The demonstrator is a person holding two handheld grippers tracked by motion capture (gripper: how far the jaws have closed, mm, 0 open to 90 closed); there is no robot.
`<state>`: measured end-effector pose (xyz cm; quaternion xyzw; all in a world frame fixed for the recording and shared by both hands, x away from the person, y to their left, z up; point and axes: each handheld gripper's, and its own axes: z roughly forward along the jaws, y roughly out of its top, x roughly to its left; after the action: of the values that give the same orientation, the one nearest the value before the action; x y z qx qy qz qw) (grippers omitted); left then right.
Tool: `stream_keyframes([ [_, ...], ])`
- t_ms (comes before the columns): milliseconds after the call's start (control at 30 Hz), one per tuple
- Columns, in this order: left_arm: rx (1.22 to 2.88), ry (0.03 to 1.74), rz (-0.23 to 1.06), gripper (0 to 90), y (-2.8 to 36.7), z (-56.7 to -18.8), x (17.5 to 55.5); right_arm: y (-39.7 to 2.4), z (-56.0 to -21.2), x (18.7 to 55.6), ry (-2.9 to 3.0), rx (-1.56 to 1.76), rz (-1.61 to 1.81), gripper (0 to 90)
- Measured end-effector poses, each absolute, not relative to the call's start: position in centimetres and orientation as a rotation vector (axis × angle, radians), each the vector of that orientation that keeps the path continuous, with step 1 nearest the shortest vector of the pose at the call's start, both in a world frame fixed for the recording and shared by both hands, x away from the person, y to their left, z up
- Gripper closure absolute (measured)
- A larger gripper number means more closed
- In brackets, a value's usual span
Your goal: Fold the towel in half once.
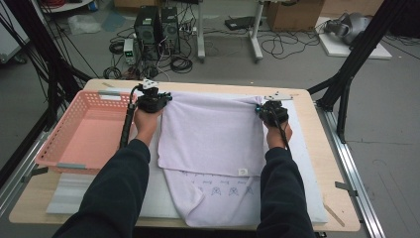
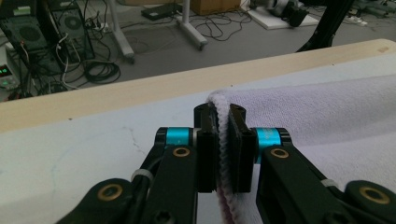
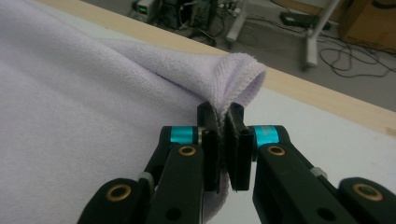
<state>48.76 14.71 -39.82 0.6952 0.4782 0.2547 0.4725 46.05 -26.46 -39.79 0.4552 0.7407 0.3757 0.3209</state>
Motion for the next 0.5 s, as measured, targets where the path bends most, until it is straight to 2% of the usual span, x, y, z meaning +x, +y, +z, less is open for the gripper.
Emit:
stream_keyframes([
  [33, 1.712, 1.175, 0.61, 79.9, 14.6, -40.0, 48.8, -26.3, -40.0, 46.4, 1.945, 1.216, 0.963, 84.9],
  [67, 1.708, 1.201, 0.589, 72.3, 14.4, -40.3, 48.8, -26.3, -40.2, 46.5, 1.945, 1.237, 0.957, 83.2],
  [100, 1.693, 1.238, 0.535, 58.7, 14.4, -40.6, 48.7, -26.2, -40.5, 46.6, 1.944, 1.264, 0.957, 77.4],
  [133, 1.681, 1.255, 0.512, 49.5, 14.5, -40.8, 48.6, -26.2, -40.8, 46.7, 1.954, 1.31, 0.972, 69.5],
  [200, 1.686, 1.255, 0.508, 47.0, 14.6, -41.3, 47.9, -26.2, -41.2, 46.4, 1.969, 1.335, 1.004, 62.7],
  [300, 1.7, 1.233, 0.485, 42.2, 14.8, -41.9, 46.9, -26.6, -41.1, 45.6, 1.959, 1.332, 1.053, 59.2],
  [500, 1.806, 1.222, 0.421, 37.2, 14.4, -43.2, 44.9, -28.0, -40.7, 43.4, 2.001, 1.346, 1.092, 57.9],
])
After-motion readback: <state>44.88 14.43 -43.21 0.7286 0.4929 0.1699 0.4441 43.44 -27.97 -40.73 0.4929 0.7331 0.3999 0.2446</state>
